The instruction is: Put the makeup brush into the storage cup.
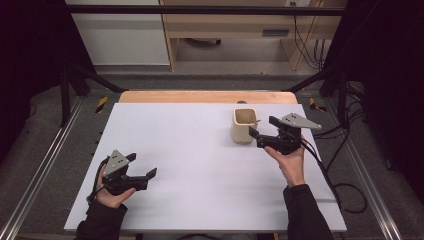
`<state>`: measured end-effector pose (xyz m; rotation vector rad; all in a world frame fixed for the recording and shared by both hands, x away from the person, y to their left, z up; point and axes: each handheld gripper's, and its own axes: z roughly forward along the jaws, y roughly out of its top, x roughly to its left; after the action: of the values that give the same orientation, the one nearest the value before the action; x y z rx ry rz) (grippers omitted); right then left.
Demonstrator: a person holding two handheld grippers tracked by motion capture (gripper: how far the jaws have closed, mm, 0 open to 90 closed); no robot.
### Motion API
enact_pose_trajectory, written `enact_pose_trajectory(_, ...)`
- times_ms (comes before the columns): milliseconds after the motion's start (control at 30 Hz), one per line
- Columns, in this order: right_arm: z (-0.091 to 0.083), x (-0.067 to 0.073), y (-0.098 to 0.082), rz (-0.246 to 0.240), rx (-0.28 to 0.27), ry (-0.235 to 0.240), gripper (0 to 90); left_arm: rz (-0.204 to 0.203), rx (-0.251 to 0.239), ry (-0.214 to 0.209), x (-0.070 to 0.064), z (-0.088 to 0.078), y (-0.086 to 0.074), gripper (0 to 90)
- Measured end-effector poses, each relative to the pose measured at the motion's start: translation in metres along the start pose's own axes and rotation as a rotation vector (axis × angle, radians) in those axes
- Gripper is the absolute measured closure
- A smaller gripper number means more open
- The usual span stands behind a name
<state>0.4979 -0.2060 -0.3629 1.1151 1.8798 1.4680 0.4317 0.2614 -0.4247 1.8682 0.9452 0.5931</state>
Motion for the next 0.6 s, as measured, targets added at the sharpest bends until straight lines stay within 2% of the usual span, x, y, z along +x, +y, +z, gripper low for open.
enact_pose_trajectory(333,-0.02,0.01,-0.016,-0.055,0.026,0.043,11.6,-0.006,-0.002,-0.004,0.001,-0.001,-0.001,8.6)
enact_pose_trajectory(600,-0.032,0.009,-0.031,-0.062,0.042,0.056,8.3,-0.007,0.002,-0.003,0.001,0.0,-0.003,8.2)
